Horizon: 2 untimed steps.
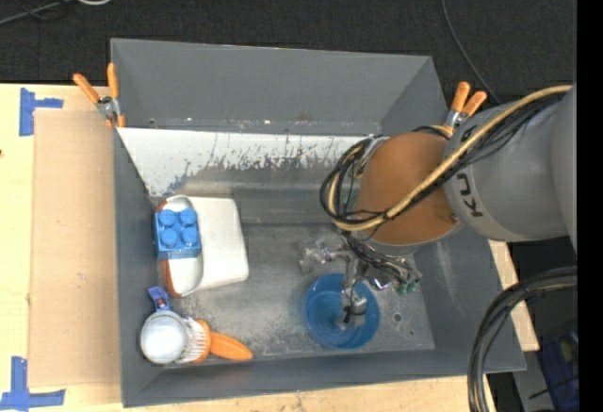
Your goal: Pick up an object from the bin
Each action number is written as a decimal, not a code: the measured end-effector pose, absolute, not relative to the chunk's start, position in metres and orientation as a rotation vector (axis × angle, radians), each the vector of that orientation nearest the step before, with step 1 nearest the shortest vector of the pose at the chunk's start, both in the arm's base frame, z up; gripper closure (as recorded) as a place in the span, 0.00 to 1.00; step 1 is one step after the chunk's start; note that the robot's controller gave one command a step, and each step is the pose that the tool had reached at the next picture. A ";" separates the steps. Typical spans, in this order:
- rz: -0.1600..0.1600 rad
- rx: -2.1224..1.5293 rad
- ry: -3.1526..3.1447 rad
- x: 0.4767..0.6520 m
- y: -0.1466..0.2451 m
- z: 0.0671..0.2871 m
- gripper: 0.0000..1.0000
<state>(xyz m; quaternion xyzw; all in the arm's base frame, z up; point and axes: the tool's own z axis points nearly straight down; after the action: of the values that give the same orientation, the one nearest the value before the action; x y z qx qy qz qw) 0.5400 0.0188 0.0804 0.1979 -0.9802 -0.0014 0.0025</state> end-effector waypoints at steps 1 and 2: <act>-0.004 0.699 -3.063 0.559 0.027 0.071 1.00; -0.004 0.699 -3.063 0.559 0.027 0.071 1.00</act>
Offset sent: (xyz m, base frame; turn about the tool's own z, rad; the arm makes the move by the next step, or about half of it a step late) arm 0.0000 0.0000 0.0000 0.0000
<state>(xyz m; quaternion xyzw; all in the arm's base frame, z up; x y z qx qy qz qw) 0.5591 0.0270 0.0705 0.2225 -0.9749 -0.0013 -0.0001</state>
